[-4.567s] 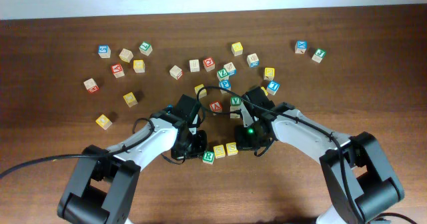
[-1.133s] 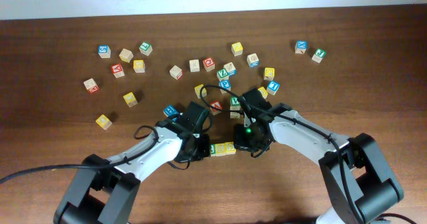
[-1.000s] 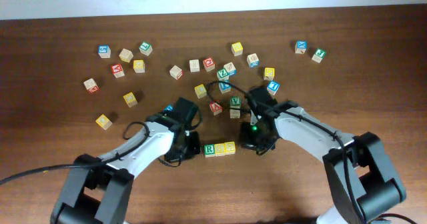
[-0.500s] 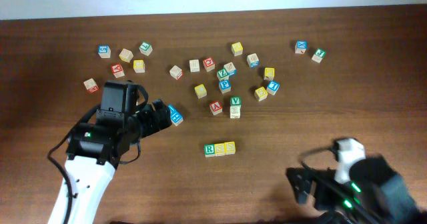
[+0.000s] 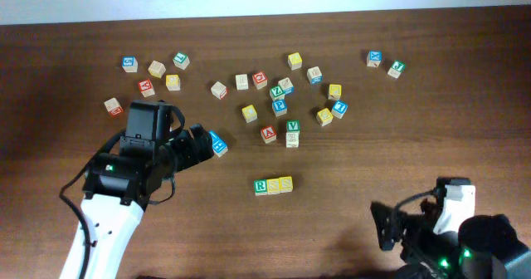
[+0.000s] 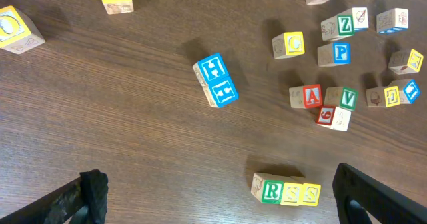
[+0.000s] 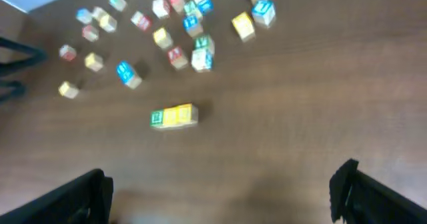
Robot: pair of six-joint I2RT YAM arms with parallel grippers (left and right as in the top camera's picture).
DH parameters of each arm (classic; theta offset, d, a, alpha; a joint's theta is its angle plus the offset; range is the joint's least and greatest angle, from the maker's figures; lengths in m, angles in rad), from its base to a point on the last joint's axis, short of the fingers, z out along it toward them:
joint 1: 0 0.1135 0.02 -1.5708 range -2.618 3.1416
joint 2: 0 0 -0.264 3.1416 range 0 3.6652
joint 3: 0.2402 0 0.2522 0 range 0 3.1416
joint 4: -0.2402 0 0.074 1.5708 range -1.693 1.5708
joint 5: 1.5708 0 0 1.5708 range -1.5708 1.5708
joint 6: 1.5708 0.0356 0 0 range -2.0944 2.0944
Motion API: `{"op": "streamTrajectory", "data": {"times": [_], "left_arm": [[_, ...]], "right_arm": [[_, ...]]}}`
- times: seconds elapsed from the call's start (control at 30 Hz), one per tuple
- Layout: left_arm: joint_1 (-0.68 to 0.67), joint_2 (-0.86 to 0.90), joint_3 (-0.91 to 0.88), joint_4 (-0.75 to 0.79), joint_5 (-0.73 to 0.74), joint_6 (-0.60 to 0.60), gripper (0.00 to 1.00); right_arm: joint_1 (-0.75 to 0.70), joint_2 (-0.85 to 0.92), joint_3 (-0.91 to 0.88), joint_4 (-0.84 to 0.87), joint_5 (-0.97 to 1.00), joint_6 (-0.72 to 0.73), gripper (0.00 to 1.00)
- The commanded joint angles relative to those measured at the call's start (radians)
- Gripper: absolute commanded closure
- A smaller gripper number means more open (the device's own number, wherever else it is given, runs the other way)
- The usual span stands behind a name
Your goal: Spell out RSS
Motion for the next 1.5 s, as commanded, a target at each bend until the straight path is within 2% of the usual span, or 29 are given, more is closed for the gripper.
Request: {"op": "streamTrajectory", "data": {"times": [0.0,0.07,0.17,0.33,0.43,0.83,0.93,1.1,1.17,1.27,1.47], "left_arm": [[0.003,-0.006,0.010,0.002,-0.004,0.006,0.01],[0.003,-0.006,0.010,0.002,-0.004,0.006,0.01],[0.003,-0.006,0.010,0.002,-0.004,0.006,0.01],[0.003,-0.006,0.010,0.002,-0.004,0.006,0.01],[0.003,-0.006,0.010,0.002,-0.004,0.006,0.01],[0.003,-0.006,0.010,0.002,-0.004,0.006,0.01],[0.003,-0.006,0.010,0.002,-0.004,0.006,0.01],[0.003,-0.006,0.010,0.002,-0.004,0.006,0.01],[0.003,-0.006,0.010,0.002,-0.004,0.006,0.01],[0.003,-0.006,0.010,0.002,-0.004,0.006,0.01],[0.003,-0.006,0.010,0.002,-0.004,0.006,0.01]], "right_arm": [[-0.202,-0.052,-0.102,0.124,-0.167,-0.379,0.02],[-0.304,-0.098,-0.180,0.239,-0.211,-0.476,0.02],[-0.389,-0.192,-0.336,0.395,-0.236,-0.494,0.02],[-0.393,-0.360,-0.602,0.664,-0.237,-0.504,0.02],[-0.396,-0.435,-0.745,0.862,-0.301,-0.607,0.02],[-0.408,-0.483,-1.061,1.321,-0.242,-0.623,0.02],[-0.407,-0.483,-1.067,1.324,-0.212,-0.620,0.02],[-0.407,-0.483,-1.067,1.195,-0.138,-0.591,0.02],[-0.407,-0.483,-1.067,1.194,-0.119,-0.585,0.02],[-0.407,-0.483,-1.067,1.186,-0.055,-0.496,0.02],[-0.407,-0.483,-1.067,1.186,-0.058,-0.496,0.02]]}}
